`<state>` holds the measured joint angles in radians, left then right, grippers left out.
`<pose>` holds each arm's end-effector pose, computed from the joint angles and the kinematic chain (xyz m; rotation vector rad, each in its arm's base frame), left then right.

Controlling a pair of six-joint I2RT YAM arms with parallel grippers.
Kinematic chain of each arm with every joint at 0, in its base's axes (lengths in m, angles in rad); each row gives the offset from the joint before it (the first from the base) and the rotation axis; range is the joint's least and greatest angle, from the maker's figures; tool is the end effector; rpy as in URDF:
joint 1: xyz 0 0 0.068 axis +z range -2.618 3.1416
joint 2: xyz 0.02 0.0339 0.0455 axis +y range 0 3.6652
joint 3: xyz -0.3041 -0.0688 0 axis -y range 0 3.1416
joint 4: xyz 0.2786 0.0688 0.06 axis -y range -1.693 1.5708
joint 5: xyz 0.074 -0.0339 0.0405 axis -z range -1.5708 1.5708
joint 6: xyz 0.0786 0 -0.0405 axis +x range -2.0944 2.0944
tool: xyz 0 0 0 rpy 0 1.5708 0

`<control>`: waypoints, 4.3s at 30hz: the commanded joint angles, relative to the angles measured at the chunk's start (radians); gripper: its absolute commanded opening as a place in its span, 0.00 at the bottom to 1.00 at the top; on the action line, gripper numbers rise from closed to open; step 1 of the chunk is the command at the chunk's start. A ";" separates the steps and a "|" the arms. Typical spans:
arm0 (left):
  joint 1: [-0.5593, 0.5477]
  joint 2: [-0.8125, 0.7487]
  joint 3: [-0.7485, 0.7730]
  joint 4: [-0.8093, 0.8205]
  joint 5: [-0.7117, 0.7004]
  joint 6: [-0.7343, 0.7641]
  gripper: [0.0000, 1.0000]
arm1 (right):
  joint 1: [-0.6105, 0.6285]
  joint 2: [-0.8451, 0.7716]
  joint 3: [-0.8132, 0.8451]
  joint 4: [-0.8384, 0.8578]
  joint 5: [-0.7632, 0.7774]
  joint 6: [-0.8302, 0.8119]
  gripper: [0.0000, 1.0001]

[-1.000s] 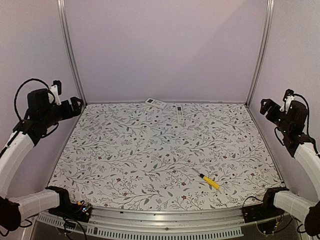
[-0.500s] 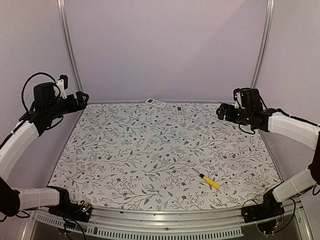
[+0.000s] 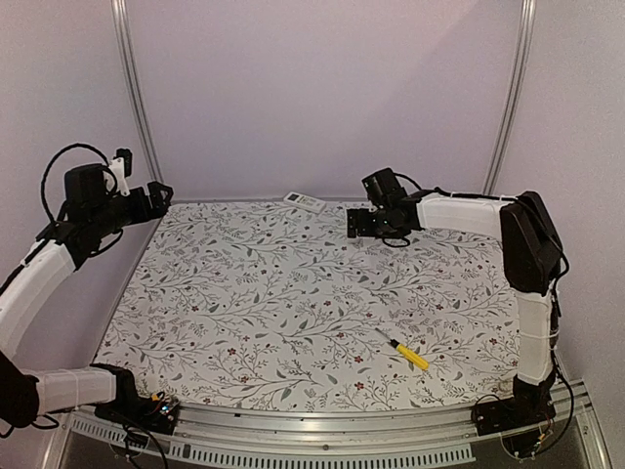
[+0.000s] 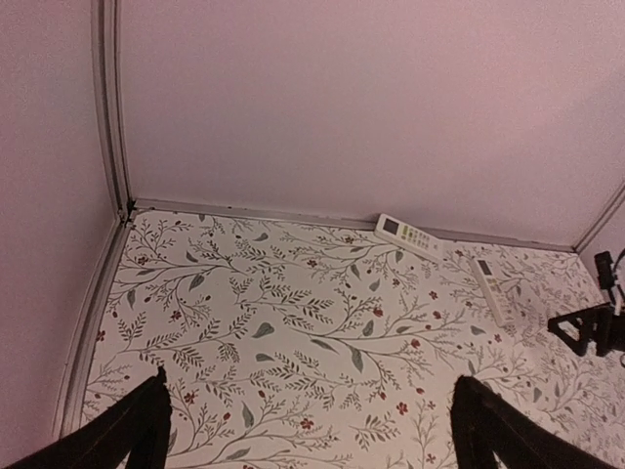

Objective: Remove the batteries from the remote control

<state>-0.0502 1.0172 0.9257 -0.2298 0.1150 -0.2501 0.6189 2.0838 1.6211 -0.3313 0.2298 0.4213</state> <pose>0.2865 -0.0234 0.3584 -0.1111 1.8988 -0.3132 0.4591 0.3050 0.2004 -0.1213 2.3482 0.2424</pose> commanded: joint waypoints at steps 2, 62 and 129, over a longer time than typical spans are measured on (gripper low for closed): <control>0.004 -0.012 -0.013 -0.007 -0.024 0.021 1.00 | 0.028 0.152 0.169 -0.075 0.043 -0.013 0.91; 0.023 -0.008 -0.028 0.029 0.149 0.042 1.00 | 0.028 0.244 0.263 0.130 -0.042 -0.058 0.19; -0.440 0.380 -0.073 0.633 0.947 -0.321 0.30 | 0.107 -0.451 -0.466 0.422 -1.223 -0.134 0.18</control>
<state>-0.4747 1.3899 0.8433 0.3973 1.0393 -0.5640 0.7170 1.6321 1.1271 0.0875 -1.0237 0.2935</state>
